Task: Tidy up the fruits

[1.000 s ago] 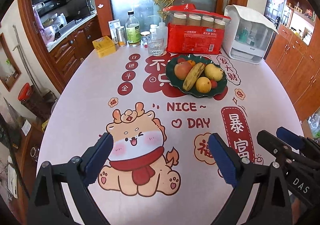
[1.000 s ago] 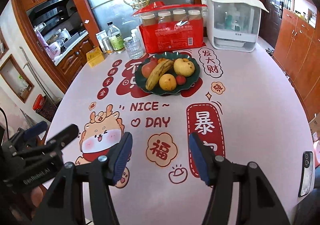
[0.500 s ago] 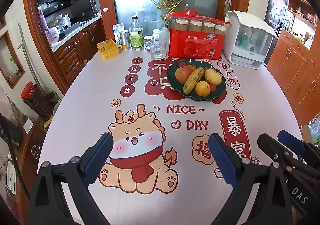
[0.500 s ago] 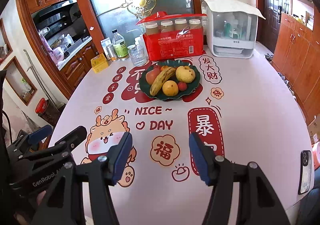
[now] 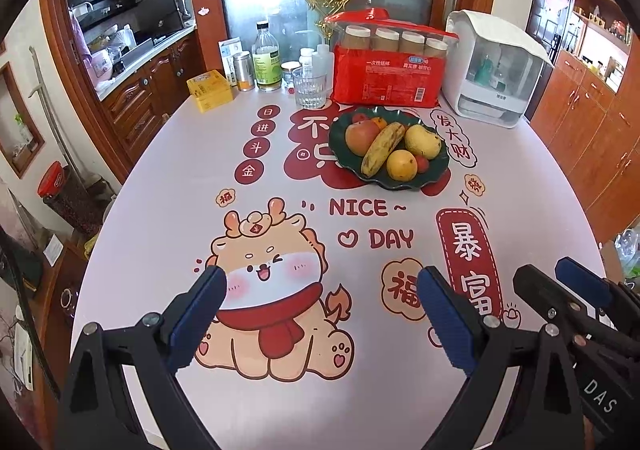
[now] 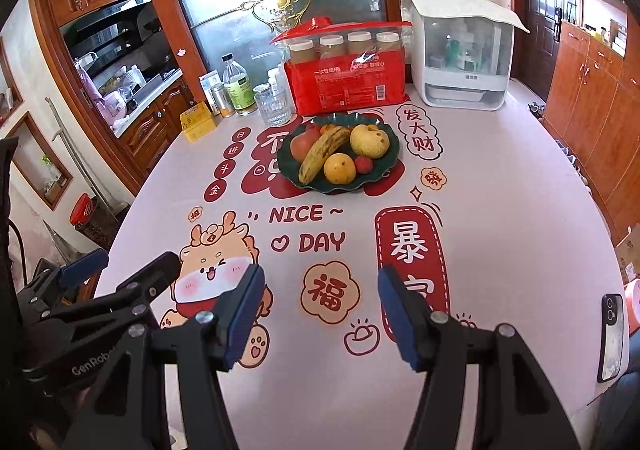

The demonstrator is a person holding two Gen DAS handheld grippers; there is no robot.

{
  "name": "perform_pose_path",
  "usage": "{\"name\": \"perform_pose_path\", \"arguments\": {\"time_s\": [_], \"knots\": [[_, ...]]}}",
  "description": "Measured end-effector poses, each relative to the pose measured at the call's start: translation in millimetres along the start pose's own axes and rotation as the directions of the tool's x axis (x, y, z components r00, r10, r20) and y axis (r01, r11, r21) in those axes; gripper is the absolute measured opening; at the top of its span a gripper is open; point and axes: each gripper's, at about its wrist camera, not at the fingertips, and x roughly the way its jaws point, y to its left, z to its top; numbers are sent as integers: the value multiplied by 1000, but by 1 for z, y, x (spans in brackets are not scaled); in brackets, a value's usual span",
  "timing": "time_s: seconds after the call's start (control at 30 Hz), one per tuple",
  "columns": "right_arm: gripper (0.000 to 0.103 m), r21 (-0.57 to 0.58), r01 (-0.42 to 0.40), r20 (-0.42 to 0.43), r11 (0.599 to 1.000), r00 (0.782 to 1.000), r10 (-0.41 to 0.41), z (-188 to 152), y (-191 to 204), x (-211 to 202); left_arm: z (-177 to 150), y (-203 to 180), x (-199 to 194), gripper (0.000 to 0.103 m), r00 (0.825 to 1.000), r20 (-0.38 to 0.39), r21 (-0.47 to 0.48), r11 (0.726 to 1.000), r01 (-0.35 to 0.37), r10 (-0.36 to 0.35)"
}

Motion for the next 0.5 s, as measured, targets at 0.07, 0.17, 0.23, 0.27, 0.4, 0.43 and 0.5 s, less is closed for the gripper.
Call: {"name": "perform_pose_path", "arguments": {"time_s": [0.07,0.17,0.23,0.27,0.4,0.43,0.5], "knots": [[60,0,-1,0,1000,1000,1,0,0,0,-1,1,2,95,1000,-5,0,1000,3,-3],[60,3,-1,-1,1000,1000,1,0,0,0,-1,1,2,95,1000,-5,0,1000,4,-4],[60,2,-2,-1,1000,1000,2,0,0,0,-1,1,2,95,1000,-7,0,1000,3,-3],[60,2,-2,-1,1000,1000,2,0,0,0,-1,1,2,95,1000,-7,0,1000,3,-3],[60,-1,-5,-6,1000,1000,5,-4,3,1,-5,2,5,96,1000,-12,0,1000,4,-4],[60,-3,-5,-8,1000,1000,5,-5,3,3,-6,3,6,96,1000,-14,-1,1000,4,-4],[60,-3,-9,-10,1000,1000,9,-7,4,4,-8,5,8,95,1000,-19,-2,1000,5,-5]]}}
